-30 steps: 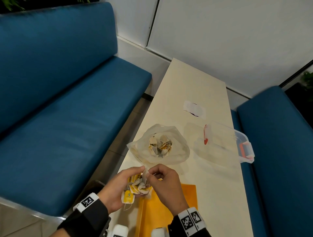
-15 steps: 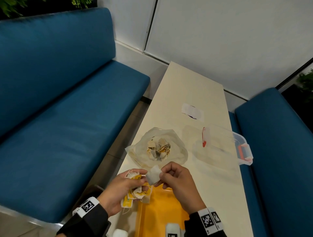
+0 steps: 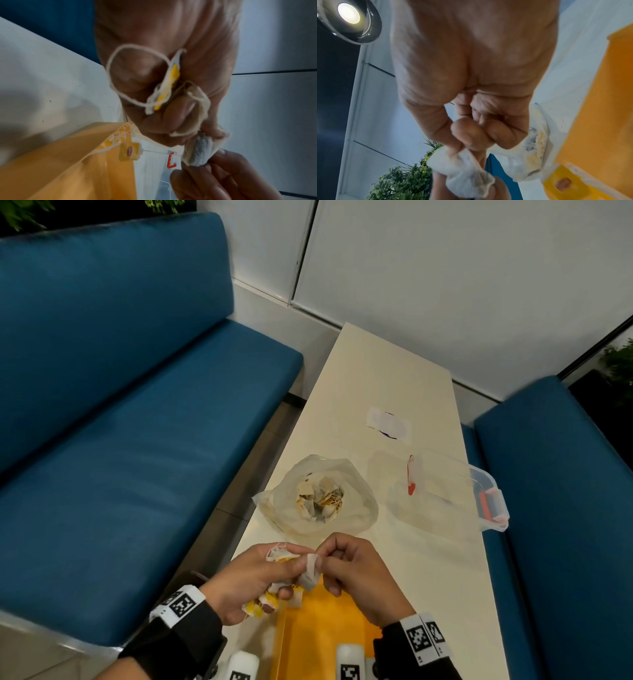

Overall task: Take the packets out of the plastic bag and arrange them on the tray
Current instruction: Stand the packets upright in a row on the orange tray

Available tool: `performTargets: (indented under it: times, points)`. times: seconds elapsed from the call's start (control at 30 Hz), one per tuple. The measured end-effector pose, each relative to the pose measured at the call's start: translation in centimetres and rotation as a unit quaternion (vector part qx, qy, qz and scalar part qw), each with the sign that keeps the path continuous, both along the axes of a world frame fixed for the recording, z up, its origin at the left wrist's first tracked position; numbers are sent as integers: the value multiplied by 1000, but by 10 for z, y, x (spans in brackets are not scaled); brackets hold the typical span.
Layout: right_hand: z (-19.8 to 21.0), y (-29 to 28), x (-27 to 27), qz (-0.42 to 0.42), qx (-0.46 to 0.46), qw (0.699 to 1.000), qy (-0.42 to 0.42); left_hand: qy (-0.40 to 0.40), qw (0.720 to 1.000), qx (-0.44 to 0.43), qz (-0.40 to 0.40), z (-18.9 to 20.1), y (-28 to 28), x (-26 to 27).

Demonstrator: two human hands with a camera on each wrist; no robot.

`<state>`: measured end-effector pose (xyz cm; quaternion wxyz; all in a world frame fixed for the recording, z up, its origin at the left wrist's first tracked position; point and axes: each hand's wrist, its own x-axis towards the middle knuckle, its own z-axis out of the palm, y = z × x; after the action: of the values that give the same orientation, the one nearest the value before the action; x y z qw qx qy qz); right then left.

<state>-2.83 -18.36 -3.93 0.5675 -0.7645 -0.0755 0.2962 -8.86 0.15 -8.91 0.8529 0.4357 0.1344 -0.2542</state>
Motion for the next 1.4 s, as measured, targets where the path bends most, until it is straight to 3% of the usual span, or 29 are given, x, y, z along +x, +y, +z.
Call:
performTargets:
  times: [0.13,0.27,0.4,0.57,0.83,0.97,1.13,1.27,1.4]
  points:
    - [-1,-3,0,-26,-4,1000,10,-12,1000,7,-9,2,1,0]
    - [1,-6,0,-26,-25,999,14,-55,994,89,-28,6,1,2]
    - [2,-14,0,6,-64,998,9,-49,989,138,15,6,4,6]
    - [-4,-29,-6,92,-217,972,-5,-62,990,119,51,5,18,9]
    - [-14,-30,-16,91,-269,959,-25,-50,992,107,41,-6,17,5]
    - [-15,-32,-17,66,-231,971,-10,-40,990,123,60,-9,16,6]
    - [-6,-31,-18,-21,-88,996,13,-52,981,162,97,-9,10,7]
    - [-1,-21,-17,-82,-38,996,-21,-73,975,184,103,-4,-1,6]
    - [1,-7,-15,-115,14,993,0,-85,979,167,81,0,-9,3]
